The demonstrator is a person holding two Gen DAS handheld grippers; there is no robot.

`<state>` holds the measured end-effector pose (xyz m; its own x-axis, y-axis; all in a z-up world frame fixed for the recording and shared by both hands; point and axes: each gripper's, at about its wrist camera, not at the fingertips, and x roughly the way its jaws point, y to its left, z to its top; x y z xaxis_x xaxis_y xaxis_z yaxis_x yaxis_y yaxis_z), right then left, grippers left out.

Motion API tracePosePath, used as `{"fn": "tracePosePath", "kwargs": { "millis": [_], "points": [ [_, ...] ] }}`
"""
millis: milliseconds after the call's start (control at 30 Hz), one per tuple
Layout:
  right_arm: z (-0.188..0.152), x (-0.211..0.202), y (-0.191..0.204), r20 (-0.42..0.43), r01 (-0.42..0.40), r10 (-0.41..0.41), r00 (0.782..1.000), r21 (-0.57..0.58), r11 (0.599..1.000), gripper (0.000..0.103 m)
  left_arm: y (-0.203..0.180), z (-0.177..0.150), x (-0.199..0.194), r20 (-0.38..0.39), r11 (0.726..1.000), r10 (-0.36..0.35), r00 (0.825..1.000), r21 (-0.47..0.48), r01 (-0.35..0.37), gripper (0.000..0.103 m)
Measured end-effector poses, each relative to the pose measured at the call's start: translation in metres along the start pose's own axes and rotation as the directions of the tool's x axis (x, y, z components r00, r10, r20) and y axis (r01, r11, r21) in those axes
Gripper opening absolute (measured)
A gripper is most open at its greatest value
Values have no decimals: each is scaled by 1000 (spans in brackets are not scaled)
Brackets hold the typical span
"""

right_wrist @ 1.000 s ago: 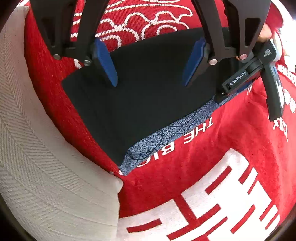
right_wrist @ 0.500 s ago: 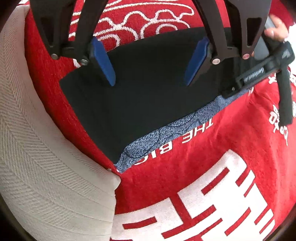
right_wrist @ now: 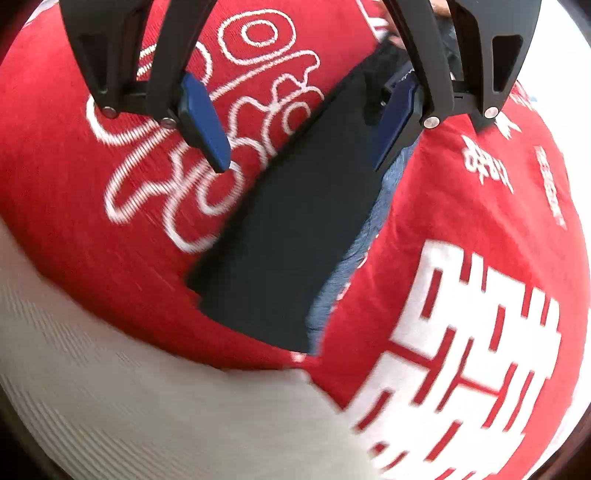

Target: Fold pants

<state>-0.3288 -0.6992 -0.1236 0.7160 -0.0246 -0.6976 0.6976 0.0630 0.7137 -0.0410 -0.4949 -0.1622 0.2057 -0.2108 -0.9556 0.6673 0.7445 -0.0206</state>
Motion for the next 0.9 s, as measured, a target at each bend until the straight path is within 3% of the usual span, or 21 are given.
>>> {"fn": "tracePosePath", "kwargs": {
  "millis": [200,500,533,567,600,700,767,900],
  "points": [
    [7,5,-5,64,-82,80,995,31,996,80,-6,3,-2,-2,1000,15,1000,25,-15,103],
    [27,28,13,88,-73,75,993,-29,997,78,-4,4,-3,11,1000,13,1000,25,-14,103],
    [30,30,14,71,-57,57,996,-13,998,73,-5,4,-3,9,1000,12,1000,26,-12,103],
    [33,32,14,42,3,-4,999,10,1000,47,-5,3,-4,0,1000,12,1000,29,-12,103],
    [35,34,14,27,59,-59,998,10,998,14,-6,3,-5,-19,999,15,1000,37,-14,103],
    [33,29,36,35,131,-128,991,-113,985,13,-6,11,-14,-10,998,12,1000,65,-12,82],
    [27,22,62,69,172,-160,985,-240,955,13,-14,12,-27,19,995,-35,999,96,33,82],
    [20,13,89,85,162,-142,986,-327,931,13,-34,7,-27,27,985,-133,991,111,129,82]
  ]
}}
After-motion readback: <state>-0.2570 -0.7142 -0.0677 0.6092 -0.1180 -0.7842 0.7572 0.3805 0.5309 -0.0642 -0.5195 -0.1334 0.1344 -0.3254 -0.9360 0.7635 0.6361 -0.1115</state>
